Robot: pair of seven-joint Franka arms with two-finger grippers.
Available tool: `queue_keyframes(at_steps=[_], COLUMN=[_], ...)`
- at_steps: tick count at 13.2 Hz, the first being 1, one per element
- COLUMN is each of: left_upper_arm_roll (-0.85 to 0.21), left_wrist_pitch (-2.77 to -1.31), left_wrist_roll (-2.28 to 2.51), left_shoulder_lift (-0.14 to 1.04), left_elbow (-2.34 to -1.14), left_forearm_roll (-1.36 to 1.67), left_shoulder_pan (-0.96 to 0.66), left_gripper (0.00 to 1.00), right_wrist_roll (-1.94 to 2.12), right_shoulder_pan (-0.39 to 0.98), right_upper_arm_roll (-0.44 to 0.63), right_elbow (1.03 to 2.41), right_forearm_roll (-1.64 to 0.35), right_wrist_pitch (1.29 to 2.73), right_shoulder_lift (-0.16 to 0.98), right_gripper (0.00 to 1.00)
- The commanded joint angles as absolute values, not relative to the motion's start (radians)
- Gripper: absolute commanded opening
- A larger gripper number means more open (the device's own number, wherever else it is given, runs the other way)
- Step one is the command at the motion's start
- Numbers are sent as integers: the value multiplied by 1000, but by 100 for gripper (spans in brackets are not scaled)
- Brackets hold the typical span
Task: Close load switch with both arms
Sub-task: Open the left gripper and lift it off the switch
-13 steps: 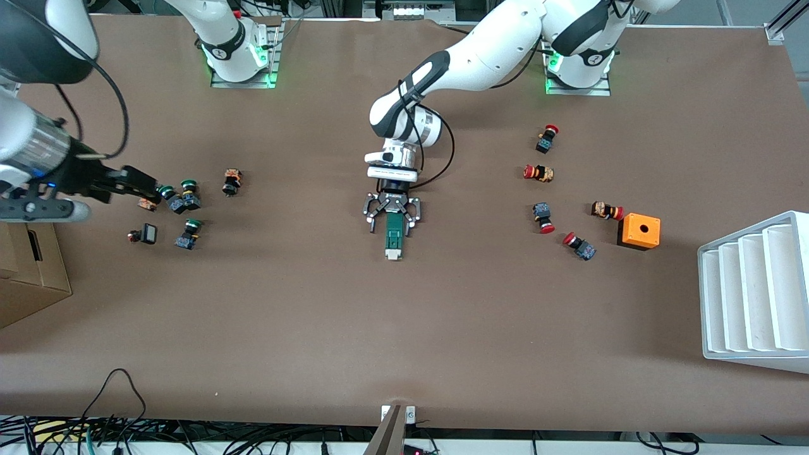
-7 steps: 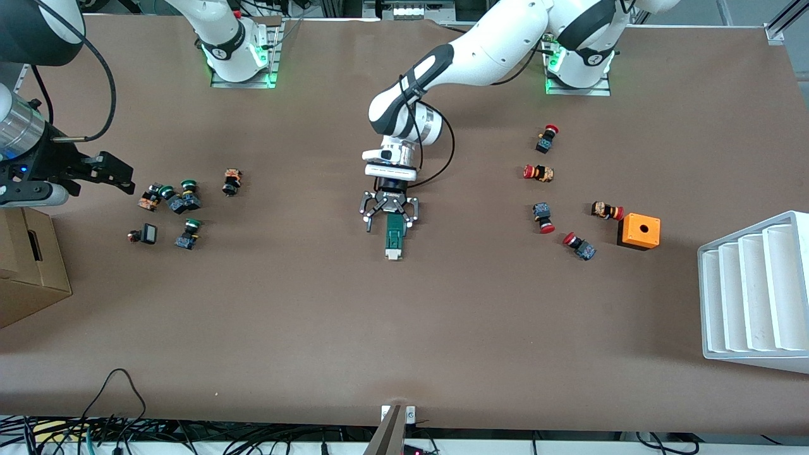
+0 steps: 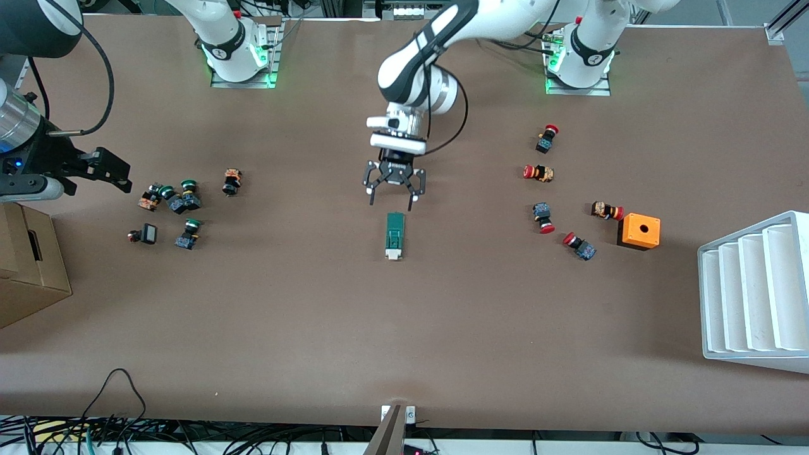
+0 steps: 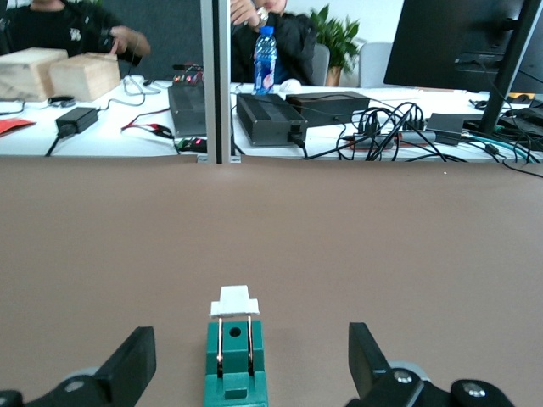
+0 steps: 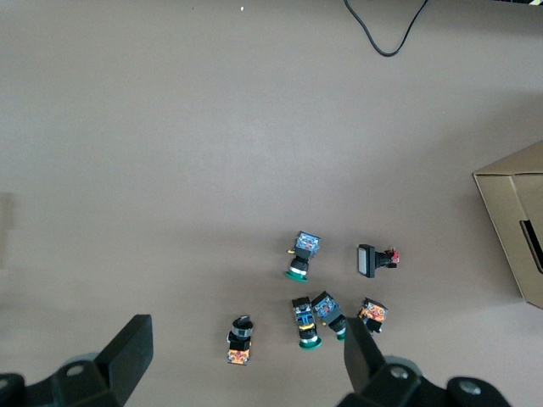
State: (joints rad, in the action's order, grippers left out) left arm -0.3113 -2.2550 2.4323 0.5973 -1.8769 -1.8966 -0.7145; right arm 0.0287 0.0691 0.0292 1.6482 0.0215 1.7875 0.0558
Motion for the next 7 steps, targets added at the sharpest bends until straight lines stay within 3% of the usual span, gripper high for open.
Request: queue_keyframes(at_steps=[1,5,7], left_upper_arm_roll=[-322,-327,-333], left_wrist_pitch=[-2319,-2416,-2408], left_wrist_roll=[2254,1912,1675], left_shoulder_lift=[461,330,304], left_elbow=[-1924,-1913,-1849], left_forearm_roll=[-1664,-1285,-1020], left_shoulder_pan=[-693,-629,-617], left_gripper=[100,100,100], right_wrist_roll=[46,49,49], right_shoulder_pan=[55,64,61], right_upper_arm_roll=[9,-3,-2], right_elbow=[1664,1618,1606], right_forearm_roll=[2,-31,-32], right_wrist_pitch=[1789,1755,1729], right_shoulder_lift=[14,29,34], right_gripper=[100,100,100])
